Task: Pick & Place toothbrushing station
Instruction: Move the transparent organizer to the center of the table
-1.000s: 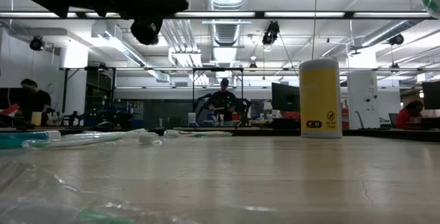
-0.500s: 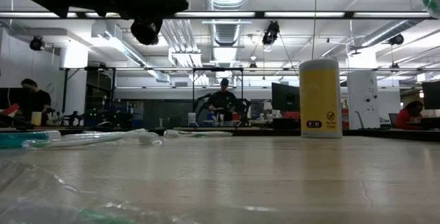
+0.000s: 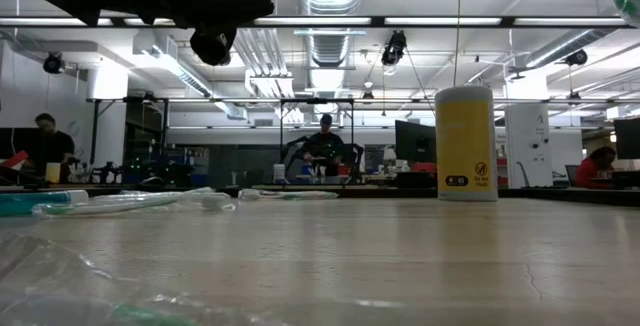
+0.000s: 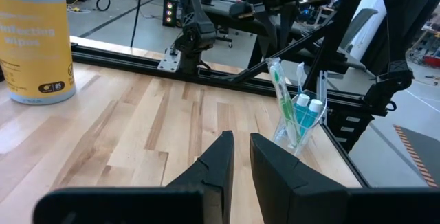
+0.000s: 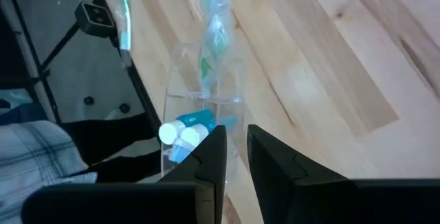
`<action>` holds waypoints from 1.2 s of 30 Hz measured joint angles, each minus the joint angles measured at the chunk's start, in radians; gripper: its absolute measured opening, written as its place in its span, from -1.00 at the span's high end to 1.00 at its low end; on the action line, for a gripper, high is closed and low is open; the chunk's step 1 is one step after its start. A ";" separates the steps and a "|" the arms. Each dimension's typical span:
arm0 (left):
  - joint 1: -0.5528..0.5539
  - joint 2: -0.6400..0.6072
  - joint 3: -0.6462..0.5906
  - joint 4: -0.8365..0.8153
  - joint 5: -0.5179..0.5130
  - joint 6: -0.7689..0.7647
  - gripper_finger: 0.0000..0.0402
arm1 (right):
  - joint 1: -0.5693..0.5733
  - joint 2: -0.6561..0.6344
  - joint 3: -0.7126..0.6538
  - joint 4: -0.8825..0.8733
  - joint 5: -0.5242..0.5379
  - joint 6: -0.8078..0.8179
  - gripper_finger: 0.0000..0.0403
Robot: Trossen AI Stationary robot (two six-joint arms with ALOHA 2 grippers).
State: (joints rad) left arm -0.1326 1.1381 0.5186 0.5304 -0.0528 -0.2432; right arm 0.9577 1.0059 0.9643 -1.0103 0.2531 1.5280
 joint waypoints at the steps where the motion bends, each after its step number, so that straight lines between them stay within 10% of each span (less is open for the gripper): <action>1: 0.000 0.000 0.000 0.000 0.000 0.000 0.74 | 0.000 0.007 0.007 0.001 0.000 -0.001 0.72; 11: 0.000 0.000 0.000 0.000 0.000 0.000 0.74 | 0.001 -0.007 0.010 -0.052 -0.011 0.106 0.72; 19: 0.000 0.000 0.000 0.000 0.000 0.000 0.74 | 0.066 -0.032 0.042 0.055 -0.035 -0.197 0.72; 36: 0.000 0.000 0.000 0.000 0.000 0.000 0.74 | 0.375 0.091 0.081 0.138 -0.045 -0.121 0.72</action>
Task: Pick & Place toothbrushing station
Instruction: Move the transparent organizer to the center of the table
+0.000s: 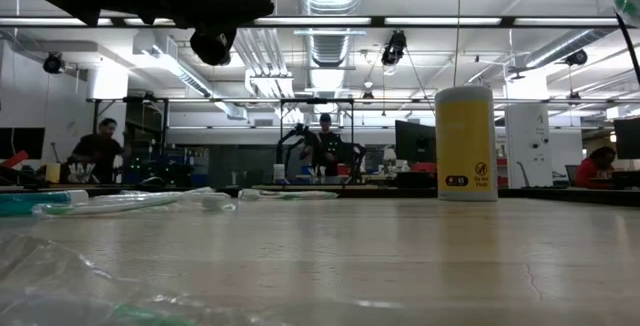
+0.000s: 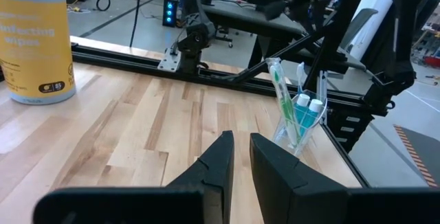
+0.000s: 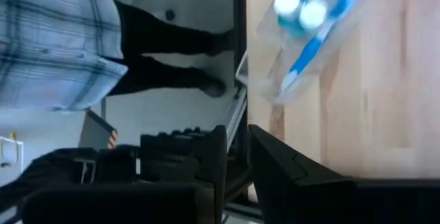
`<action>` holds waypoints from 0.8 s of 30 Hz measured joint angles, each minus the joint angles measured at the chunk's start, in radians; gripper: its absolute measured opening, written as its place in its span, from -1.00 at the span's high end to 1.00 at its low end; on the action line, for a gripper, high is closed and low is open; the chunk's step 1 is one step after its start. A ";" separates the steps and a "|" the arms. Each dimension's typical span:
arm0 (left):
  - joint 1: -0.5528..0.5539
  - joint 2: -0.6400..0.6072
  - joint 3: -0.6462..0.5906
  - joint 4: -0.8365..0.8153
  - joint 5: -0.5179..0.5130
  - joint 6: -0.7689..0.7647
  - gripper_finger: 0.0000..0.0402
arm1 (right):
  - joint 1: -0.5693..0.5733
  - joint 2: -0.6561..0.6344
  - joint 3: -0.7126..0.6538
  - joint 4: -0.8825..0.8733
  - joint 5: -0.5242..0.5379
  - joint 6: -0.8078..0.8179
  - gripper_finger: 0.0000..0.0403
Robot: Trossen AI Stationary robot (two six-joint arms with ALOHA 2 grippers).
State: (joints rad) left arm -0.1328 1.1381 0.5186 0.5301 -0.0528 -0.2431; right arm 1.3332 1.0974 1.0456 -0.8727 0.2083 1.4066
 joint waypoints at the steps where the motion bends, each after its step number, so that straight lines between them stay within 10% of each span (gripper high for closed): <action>1: 0.000 0.000 0.000 0.000 0.000 0.000 0.74 | 0.014 0.020 0.000 0.004 0.000 0.019 0.72; 24: 0.000 0.000 0.000 0.000 0.000 0.000 0.74 | -0.006 0.329 -0.041 0.038 -0.128 0.162 0.72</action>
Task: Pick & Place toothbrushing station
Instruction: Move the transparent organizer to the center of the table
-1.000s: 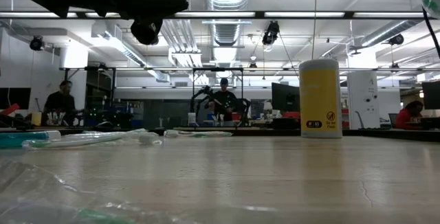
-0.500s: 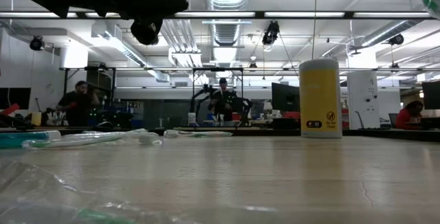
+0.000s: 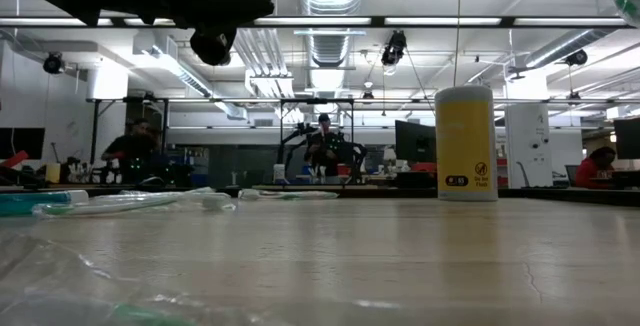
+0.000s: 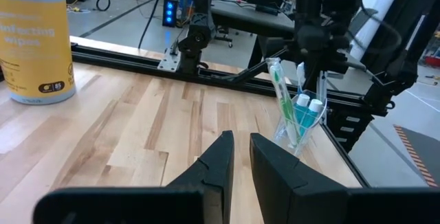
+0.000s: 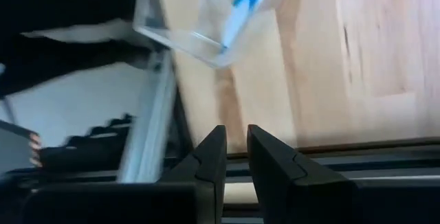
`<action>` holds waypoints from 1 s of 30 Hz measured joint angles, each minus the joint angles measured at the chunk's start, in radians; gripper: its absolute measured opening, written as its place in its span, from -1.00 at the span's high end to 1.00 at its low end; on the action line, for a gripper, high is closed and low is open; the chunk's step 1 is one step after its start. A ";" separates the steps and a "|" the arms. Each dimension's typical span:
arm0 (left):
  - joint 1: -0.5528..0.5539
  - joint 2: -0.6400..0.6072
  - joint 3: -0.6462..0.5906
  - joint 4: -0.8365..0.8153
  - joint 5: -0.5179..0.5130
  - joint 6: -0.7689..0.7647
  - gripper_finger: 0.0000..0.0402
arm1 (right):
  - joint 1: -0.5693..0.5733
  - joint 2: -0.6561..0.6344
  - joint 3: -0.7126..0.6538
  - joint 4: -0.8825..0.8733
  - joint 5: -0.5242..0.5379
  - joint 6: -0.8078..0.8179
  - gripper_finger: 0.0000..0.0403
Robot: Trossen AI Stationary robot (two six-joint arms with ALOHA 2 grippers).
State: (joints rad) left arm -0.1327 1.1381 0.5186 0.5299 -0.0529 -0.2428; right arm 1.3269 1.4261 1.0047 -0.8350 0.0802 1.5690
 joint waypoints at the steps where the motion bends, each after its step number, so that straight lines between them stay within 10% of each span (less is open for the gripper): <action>1: 0.000 0.000 0.000 0.000 0.000 0.000 0.74 | -0.008 0.010 -0.001 0.009 -0.011 -0.015 0.72; 30: 0.000 0.000 0.000 0.000 0.000 0.000 0.74 | -0.088 -0.009 -0.103 0.295 -0.020 -0.161 0.72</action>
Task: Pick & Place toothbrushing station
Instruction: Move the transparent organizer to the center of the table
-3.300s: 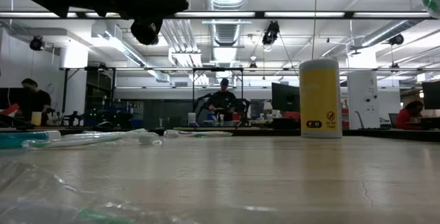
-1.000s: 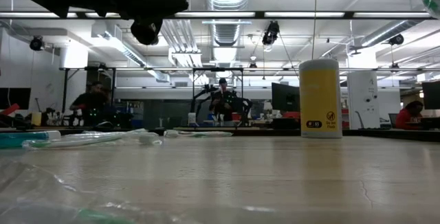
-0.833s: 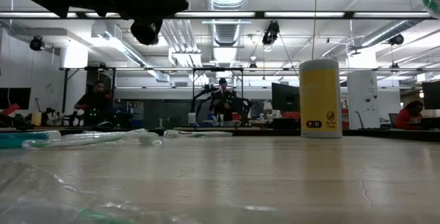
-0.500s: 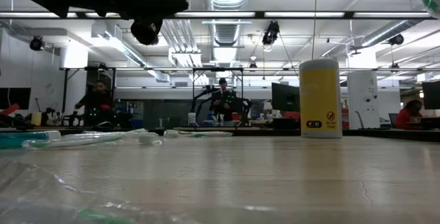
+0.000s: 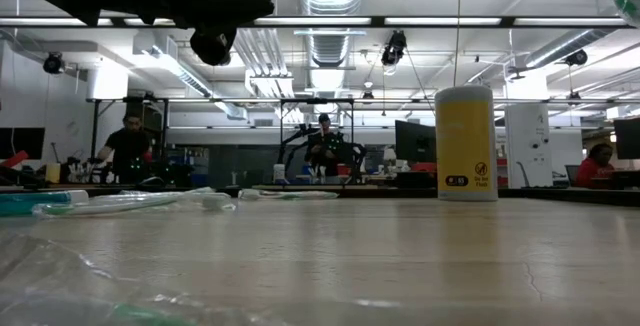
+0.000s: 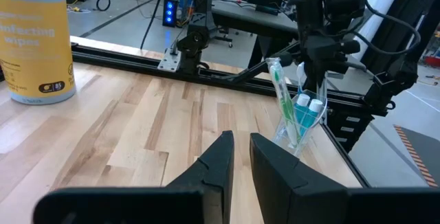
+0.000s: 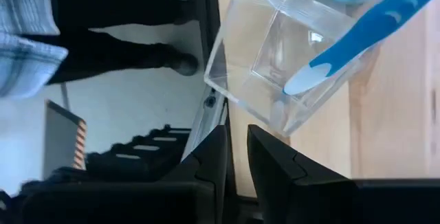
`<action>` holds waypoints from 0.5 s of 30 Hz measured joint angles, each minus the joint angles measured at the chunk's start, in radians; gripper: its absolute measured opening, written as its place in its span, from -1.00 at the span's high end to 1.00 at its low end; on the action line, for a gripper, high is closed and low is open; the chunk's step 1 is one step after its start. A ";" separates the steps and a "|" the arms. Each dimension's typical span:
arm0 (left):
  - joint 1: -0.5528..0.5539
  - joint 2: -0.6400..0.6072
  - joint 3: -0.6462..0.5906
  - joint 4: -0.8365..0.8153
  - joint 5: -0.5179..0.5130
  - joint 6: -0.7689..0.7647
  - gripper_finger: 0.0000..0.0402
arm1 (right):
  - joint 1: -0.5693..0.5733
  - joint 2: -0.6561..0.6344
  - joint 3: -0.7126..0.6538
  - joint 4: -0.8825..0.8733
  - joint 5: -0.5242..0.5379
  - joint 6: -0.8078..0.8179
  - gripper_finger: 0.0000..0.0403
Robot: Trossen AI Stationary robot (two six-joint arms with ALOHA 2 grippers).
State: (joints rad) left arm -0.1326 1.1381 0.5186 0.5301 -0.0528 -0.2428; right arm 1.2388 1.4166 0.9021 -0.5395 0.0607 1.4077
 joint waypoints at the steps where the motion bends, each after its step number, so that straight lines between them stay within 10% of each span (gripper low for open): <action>1: 0.000 0.000 0.000 0.000 0.000 0.000 0.74 | -0.003 0.000 -0.010 0.013 0.000 0.018 0.72; 15: 0.000 0.000 0.000 0.000 0.000 0.000 0.74 | -0.010 0.000 -0.105 0.122 0.001 0.140 0.72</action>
State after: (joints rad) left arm -0.1328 1.1381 0.5186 0.5301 -0.0528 -0.2428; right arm 1.2293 1.4170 0.7971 -0.4178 0.0617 1.5475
